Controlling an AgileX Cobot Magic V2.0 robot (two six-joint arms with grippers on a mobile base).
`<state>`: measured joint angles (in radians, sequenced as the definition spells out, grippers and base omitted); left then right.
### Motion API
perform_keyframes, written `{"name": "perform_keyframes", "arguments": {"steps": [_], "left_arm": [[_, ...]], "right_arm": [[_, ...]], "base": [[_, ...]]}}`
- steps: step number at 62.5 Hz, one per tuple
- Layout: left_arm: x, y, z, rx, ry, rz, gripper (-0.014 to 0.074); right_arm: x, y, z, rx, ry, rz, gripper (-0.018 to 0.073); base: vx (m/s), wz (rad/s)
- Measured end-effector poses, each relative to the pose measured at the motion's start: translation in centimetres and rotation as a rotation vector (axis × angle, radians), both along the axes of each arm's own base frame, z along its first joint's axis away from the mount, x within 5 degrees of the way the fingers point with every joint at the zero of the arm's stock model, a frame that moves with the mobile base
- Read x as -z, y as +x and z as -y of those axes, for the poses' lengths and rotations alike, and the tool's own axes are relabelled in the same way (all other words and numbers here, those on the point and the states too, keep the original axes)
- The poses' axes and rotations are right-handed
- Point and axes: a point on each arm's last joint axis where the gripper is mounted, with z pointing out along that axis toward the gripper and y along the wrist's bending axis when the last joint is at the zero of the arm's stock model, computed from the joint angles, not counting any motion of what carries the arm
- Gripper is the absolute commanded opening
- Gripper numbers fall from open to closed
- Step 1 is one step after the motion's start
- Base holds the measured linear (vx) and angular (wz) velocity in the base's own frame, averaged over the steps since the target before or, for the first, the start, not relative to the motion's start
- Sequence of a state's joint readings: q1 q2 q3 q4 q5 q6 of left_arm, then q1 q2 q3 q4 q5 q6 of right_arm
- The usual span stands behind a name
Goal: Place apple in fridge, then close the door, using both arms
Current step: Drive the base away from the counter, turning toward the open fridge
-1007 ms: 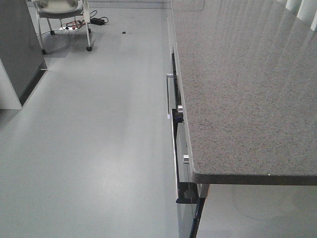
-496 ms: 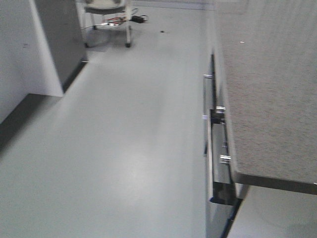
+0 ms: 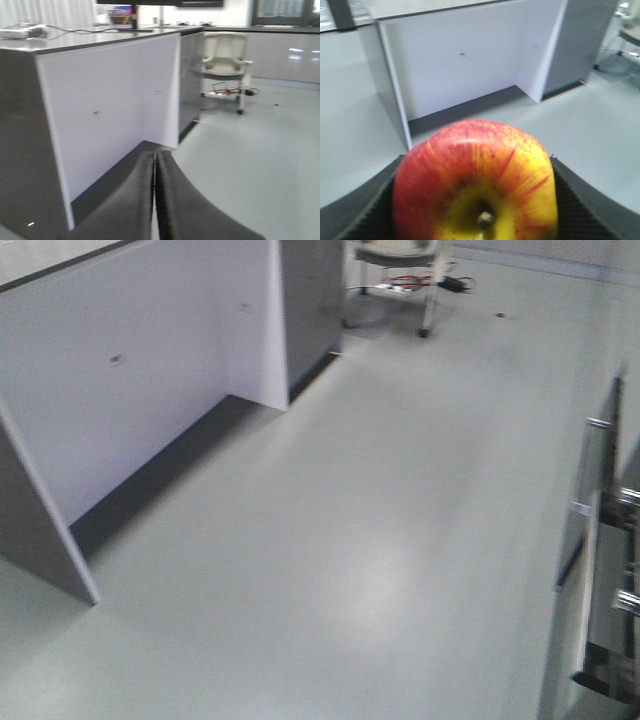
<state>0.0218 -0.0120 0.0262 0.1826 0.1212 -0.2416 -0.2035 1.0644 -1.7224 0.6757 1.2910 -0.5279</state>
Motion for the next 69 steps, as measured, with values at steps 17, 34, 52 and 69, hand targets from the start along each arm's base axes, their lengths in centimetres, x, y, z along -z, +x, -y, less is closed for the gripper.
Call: {"name": "perform_keyframes", "arguments": {"steps": [17, 34, 52, 69], "left_arm": [[0.00, 0.00, 0.00, 0.000, 0.000, 0.000, -0.0006], [0.00, 0.00, 0.00, 0.000, 0.000, 0.000, -0.0006], [0.00, 0.00, 0.00, 0.000, 0.000, 0.000, -0.0006], [0.00, 0.00, 0.00, 0.000, 0.000, 0.000, -0.0006]], "right_arm": [[0.00, 0.00, 0.00, 0.000, 0.000, 0.000, -0.0006], [0.00, 0.00, 0.00, 0.000, 0.000, 0.000, -0.0006], [0.00, 0.00, 0.00, 0.000, 0.000, 0.000, -0.0006], [0.00, 0.00, 0.00, 0.000, 0.000, 0.000, -0.0006]], "base": [[-0.08, 0.59], [-0.06, 0.49], [-0.03, 0.43], [0.00, 0.43]]}}
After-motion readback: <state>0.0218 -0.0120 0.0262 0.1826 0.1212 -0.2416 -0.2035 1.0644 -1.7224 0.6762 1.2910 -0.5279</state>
